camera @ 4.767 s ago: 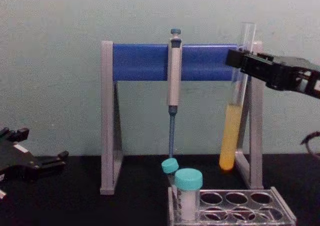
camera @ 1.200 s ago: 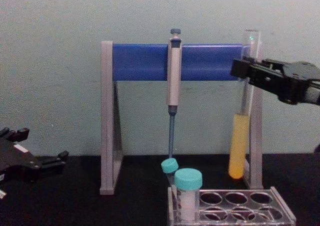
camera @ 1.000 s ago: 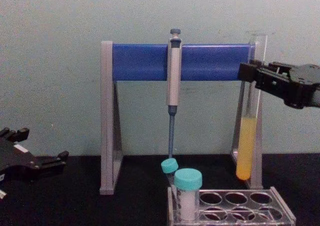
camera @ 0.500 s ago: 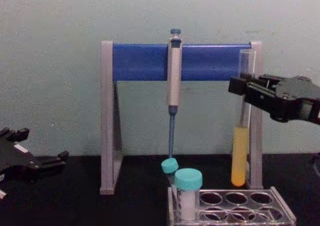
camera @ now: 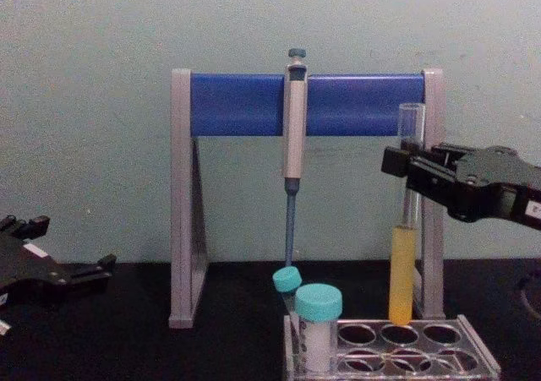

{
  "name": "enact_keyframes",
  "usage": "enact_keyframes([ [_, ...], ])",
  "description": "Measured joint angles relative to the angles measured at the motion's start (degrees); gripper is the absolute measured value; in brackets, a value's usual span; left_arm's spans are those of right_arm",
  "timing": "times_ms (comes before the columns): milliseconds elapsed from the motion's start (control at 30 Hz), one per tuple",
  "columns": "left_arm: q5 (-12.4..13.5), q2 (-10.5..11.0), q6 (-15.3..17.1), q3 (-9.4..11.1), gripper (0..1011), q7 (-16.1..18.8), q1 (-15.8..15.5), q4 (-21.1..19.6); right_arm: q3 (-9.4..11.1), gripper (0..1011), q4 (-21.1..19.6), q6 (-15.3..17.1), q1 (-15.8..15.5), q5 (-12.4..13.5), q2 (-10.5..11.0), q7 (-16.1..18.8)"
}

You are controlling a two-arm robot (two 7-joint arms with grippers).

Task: Pick up the test tube from the test tube rack, shake it, then place it back into the test tube rack.

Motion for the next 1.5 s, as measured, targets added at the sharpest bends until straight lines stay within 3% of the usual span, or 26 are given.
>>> enact_keyframes([
  [1500, 0.0, 0.0, 0.0, 0.0, 1001, 0.0, 0.0, 0.0, -2.0, 232, 6.5, 2.3, 2.3, 0.5, -1.7, 2.2],
])
